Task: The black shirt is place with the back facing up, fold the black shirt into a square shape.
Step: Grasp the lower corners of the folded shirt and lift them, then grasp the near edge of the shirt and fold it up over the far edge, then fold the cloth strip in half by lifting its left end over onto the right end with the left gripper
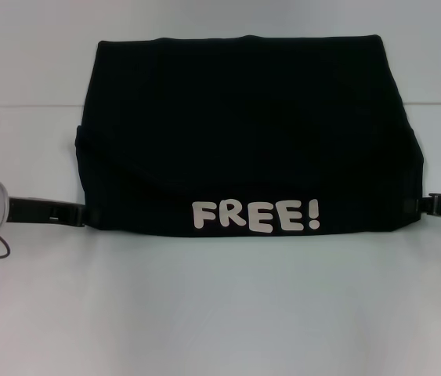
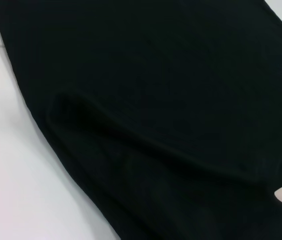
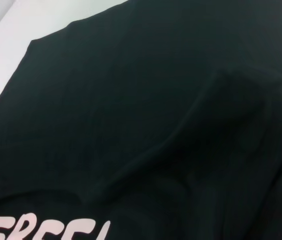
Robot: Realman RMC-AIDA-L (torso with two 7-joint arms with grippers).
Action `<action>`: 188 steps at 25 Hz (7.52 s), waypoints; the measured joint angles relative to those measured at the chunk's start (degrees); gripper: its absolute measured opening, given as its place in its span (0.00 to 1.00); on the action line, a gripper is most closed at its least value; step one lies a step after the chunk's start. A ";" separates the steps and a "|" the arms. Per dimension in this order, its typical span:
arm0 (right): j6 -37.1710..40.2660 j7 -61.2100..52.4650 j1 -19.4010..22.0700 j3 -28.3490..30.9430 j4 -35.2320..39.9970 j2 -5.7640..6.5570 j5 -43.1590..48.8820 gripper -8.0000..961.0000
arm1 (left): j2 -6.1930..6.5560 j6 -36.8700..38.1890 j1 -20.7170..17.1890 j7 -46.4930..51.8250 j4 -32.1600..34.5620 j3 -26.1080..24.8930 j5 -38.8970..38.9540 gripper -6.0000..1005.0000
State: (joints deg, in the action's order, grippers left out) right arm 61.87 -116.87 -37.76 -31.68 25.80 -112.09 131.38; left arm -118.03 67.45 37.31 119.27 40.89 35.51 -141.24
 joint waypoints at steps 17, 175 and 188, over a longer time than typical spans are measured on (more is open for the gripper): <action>17.19 12.36 9.41 5.00 2.99 1.89 -1.23 0.05 | 0.11 18.29 -5.15 1.24 7.59 -2.13 0.67 0.01; 25.09 20.22 -3.90 -2.22 5.23 1.26 -7.60 0.95 | 5.88 23.02 1.94 28.54 2.40 -2.14 -1.24 0.94; 26.14 22.70 -6.04 -5.91 5.96 0.28 -7.58 0.96 | 6.00 17.32 1.02 45.19 -4.39 -5.46 -1.29 0.94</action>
State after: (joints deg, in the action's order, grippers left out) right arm 88.02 -94.17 -43.80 -37.59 31.77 -111.81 123.80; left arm -112.03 84.77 38.33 164.46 36.50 30.04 -142.53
